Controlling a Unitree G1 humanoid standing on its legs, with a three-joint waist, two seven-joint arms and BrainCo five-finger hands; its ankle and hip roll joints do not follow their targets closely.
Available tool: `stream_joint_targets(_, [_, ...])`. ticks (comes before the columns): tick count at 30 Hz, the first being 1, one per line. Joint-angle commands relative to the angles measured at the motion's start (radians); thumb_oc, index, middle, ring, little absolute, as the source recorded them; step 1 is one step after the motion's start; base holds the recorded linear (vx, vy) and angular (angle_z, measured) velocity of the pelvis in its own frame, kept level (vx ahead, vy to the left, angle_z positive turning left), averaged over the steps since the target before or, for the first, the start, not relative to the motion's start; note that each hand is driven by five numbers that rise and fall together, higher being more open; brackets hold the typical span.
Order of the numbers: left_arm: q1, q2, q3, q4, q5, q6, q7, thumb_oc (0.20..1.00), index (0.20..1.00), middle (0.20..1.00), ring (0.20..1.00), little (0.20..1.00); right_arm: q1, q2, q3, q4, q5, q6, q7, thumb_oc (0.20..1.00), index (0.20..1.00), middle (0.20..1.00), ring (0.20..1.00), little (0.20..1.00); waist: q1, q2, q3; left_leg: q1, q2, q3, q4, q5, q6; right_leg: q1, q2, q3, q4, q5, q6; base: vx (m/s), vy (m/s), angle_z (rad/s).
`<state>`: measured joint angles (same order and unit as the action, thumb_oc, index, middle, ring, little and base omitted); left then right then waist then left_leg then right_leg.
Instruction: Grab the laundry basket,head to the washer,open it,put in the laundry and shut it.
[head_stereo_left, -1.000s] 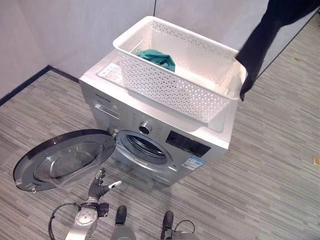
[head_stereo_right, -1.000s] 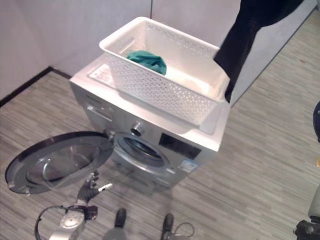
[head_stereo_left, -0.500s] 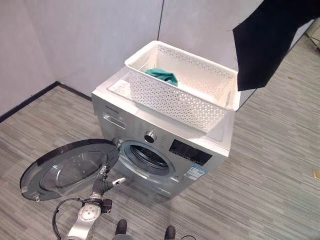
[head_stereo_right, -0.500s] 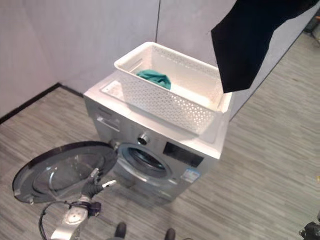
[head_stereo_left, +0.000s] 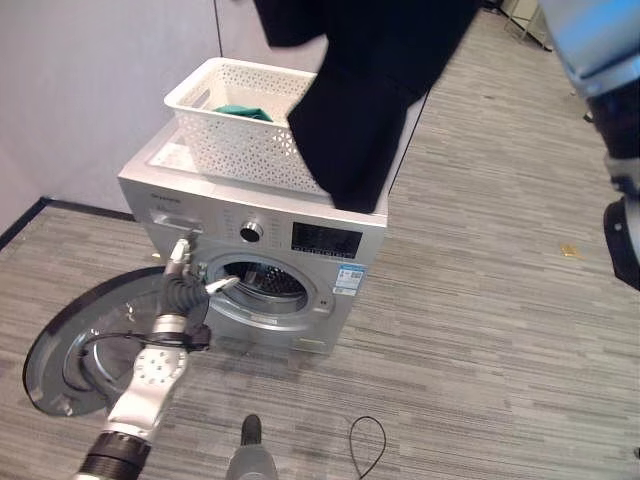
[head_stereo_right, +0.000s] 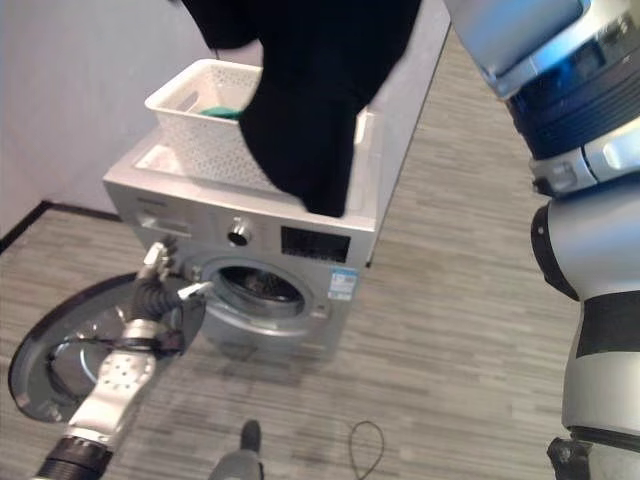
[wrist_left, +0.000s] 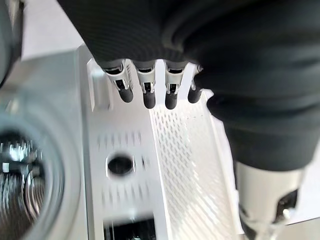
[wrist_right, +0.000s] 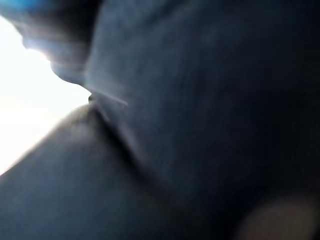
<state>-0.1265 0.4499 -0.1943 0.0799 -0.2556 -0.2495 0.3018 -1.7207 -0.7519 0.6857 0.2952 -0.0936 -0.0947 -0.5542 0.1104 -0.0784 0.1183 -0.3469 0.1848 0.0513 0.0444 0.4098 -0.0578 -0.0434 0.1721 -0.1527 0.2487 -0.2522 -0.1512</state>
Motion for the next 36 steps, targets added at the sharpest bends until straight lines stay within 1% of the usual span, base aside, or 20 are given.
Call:
stream_joint_targets(1, [-0.092, 0.051, 0.008, -0.013, 0.027, -0.045, 0.012, 1.0, 1.0, 1.0, 1.0, 1.0, -0.015, -0.016, -0.117, -0.05, -0.019, -0.011, 0.014, 0.2, 0.2, 0.2, 0.2, 0.2, -0.042, -0.059, 0.031, 0.061, -0.058, 0.185, 0.13, -0.337, -0.011, 0.172, -0.195, -0.068, -0.192, 0.032, 0.168, -0.45, -0.05, 1.1])
stream_joint_targets(2, [-0.099, 0.048, 0.011, -0.024, 0.021, -0.044, 0.012, 1.0, 1.0, 1.0, 1.0, 1.0, 0.008, 0.003, -0.122, -0.07, -0.01, -0.014, 0.027, 0.2, 0.2, 0.2, 0.2, 0.2, -0.046, -0.06, 0.04, 0.067, -0.026, 0.183, 0.173, -0.354, -0.016, 0.161, -0.206, -0.075, -0.189, 0.039, 0.164, -0.41, -0.006, 1.26])
stream_joint_targets(3, [-0.087, 0.049, 0.024, -0.04, 0.012, -0.043, 0.013, 1.0, 1.0, 1.0, 1.0, 1.0, 0.025, 0.039, -0.122, -0.084, -0.001, -0.019, 0.036, 0.2, 0.2, 0.2, 0.2, 0.2, -0.045, -0.062, 0.042, 0.076, -0.005, 0.136, 0.22, -0.384, -0.018, 0.155, -0.213, -0.067, -0.187, 0.046, 0.162, -0.16, 0.061, 0.86])
stream_joint_targets(4, [-0.071, 0.05, 0.03, -0.062, -0.001, -0.045, 0.009, 1.0, 1.0, 1.0, 1.0, 1.0, 0.041, 0.068, -0.118, -0.087, 0.009, -0.03, 0.042, 0.2, 0.2, 0.2, 0.2, 0.2, -0.042, -0.06, 0.035, 0.104, -0.009, 0.073, 0.207, -0.406, -0.015, 0.145, -0.223, -0.058, -0.185, 0.056, 0.165, -0.02, 0.128, 0.19])
stream_joint_targets(5, [-0.073, 0.064, 0.053, -0.068, 0.004, -0.041, 0.017, 1.0, 1.0, 1.0, 1.0, 1.0, 0.094, 0.092, -0.141, -0.083, 0.031, -0.036, 0.073, 0.2, 0.2, 0.2, 0.2, 0.2, -0.069, -0.033, 0.009, 0.183, 0.006, -0.033, 0.101, -0.388, -0.026, 0.144, -0.221, -0.039, -0.205, 0.06, 0.174, 0.05, 0.14, -0.64])
stream_joint_targets(6, [-0.085, 0.061, 0.058, -0.063, 0.015, -0.041, 0.023, 1.0, 1.0, 1.0, 1.0, 1.0, 0.115, 0.092, -0.152, -0.09, 0.037, -0.043, 0.082, 0.2, 0.2, 0.2, 0.2, 0.2, -0.084, -0.026, -0.001, 0.201, 0.013, -0.008, 0.067, -0.381, -0.029, 0.147, -0.219, -0.049, -0.206, 0.06, 0.176, 0.07, 0.099, -0.59])
stream_joint_targets(7, [-0.085, 0.061, 0.057, -0.062, 0.016, -0.041, 0.024, 1.0, 1.0, 1.0, 1.0, 1.0, 0.118, 0.092, -0.154, -0.093, 0.037, -0.043, 0.083, 0.2, 0.2, 0.2, 0.2, 0.2, -0.084, -0.027, -0.002, 0.206, 0.013, -0.007, 0.057, -0.377, -0.03, 0.148, -0.219, -0.049, -0.206, 0.06, 0.176, 0.05, 0.045, -0.09])
stream_joint_targets(8, [-0.094, 0.059, 0.061, -0.053, 0.024, -0.037, 0.034, 1.0, 1.0, 1.0, 1.0, 1.0, 0.147, 0.094, -0.159, -0.108, 0.042, -0.045, 0.095, 0.2, 0.2, 0.2, 0.2, 0.2, -0.09, -0.02, -0.013, 0.222, 0.014, 0.006, 0.031, -0.369, -0.034, 0.154, -0.218, -0.052, -0.209, 0.057, 0.175, 0.07, 0.045, 0.31])
stream_joint_targets(11, [-0.123, 0.04, 0.073, -0.038, 0.079, -0.023, 0.083, 1.0, 1.0, 1.0, 1.0, 1.0, 0.233, 0.093, -0.184, -0.157, 0.051, -0.051, 0.117, 0.2, 0.2, 0.2, 0.2, 0.2, -0.089, -0.013, -0.031, 0.26, -0.006, -0.005, -0.017, -0.362, -0.041, 0.172, -0.22, -0.053, -0.215, 0.057, 0.175, 0.07, 0.063, 0.15])
stream_joint_targets(12, [-0.138, 0.037, 0.069, -0.029, 0.106, -0.019, 0.091, 1.0, 1.0, 1.0, 1.0, 1.0, 0.25, 0.084, -0.189, -0.168, 0.054, -0.054, 0.127, 0.2, 0.2, 0.2, 0.2, 0.2, -0.092, -0.014, -0.032, 0.264, -0.009, 0.003, -0.023, -0.36, -0.044, 0.176, -0.222, -0.057, -0.219, 0.058, 0.177, 0.07, 0.082, -0.49])
stream_joint_targets(13, [-0.148, 0.034, 0.075, -0.028, 0.168, -0.007, 0.117, 1.0, 1.0, 1.0, 1.0, 1.0, 0.29, 0.081, -0.194, -0.199, 0.062, -0.06, 0.141, 0.2, 0.2, 0.2, 0.2, 0.2, -0.09, -0.013, -0.035, 0.282, -0.021, 0.004, -0.048, -0.361, -0.042, 0.18, -0.229, -0.053, -0.222, 0.064, 0.185, 0.06, 0.081, -0.31])
stream_joint_targets(17, [-0.137, 0.039, 0.075, -0.038, 0.183, 0.0, 0.102, 1.0, 1.0, 1.0, 1.0, 1.0, 0.318, 0.079, -0.2, -0.209, 0.073, -0.057, 0.158, 0.2, 0.2, 0.2, 0.2, 0.2, -0.086, -0.01, -0.04, 0.296, -0.032, 0.016, -0.069, -0.361, -0.038, 0.184, -0.238, -0.051, -0.235, 0.073, 0.197, 0.05, 0.061, -0.3])
stream_joint_targets(21, [-0.147, 0.044, 0.074, -0.072, 0.149, 0.003, 0.084, 1.0, 1.0, 1.0, 1.0, 1.0, 0.347, 0.086, -0.205, -0.212, 0.083, -0.047, 0.166, 0.2, 0.2, 0.2, 0.2, 0.2, -0.082, -0.009, -0.042, 0.297, -0.051, 0.013, -0.083, -0.368, -0.027, 0.186, -0.251, -0.055, -0.246, 0.082, 0.209, 0.05, 0.055, 0.27])
stream_joint_targets(27, [-0.168, 0.054, 0.074, -0.103, 0.119, 0.001, 0.067, 1.0, 1.0, 1.0, 1.0, 1.0, 0.353, 0.091, -0.195, -0.216, 0.082, -0.037, 0.182, 0.2, 0.2, 0.2, 0.2, 0.2, -0.08, -0.007, -0.046, 0.297, -0.061, 0.012, -0.09, -0.373, -0.02, 0.184, -0.259, -0.056, -0.255, 0.087, 0.215, 0.04, 0.032, 0.03])
stream_joint_targets(29, [-0.171, 0.065, 0.075, -0.133, 0.073, -0.003, 0.039, 1.0, 1.0, 1.0, 1.0, 1.0, 0.362, 0.094, -0.198, -0.209, 0.092, -0.032, 0.189, 0.2, 0.2, 0.2, 0.2, 0.2, -0.076, -0.002, -0.046, 0.294, -0.069, 0.011, -0.089, -0.376, -0.016, 0.187, -0.263, -0.058, -0.261, 0.09, 0.218, 0.05, 0.031, 0.08])
stream_joint_targets(36, [-0.212, 0.073, 0.067, -0.17, -0.139, -0.002, -0.006, 1.0, 1.0, 1.0, 1.0, 1.0, 0.411, 0.099, -0.198, -0.214, 0.118, -0.011, 0.217, 0.2, 0.2, 0.2, 0.2, 0.2, -0.077, 0.018, -0.048, 0.294, -0.086, 0.011, -0.102, -0.374, -0.009, 0.185, -0.271, -0.065, -0.261, 0.092, 0.224, 0.03, 0.017, 0.05])
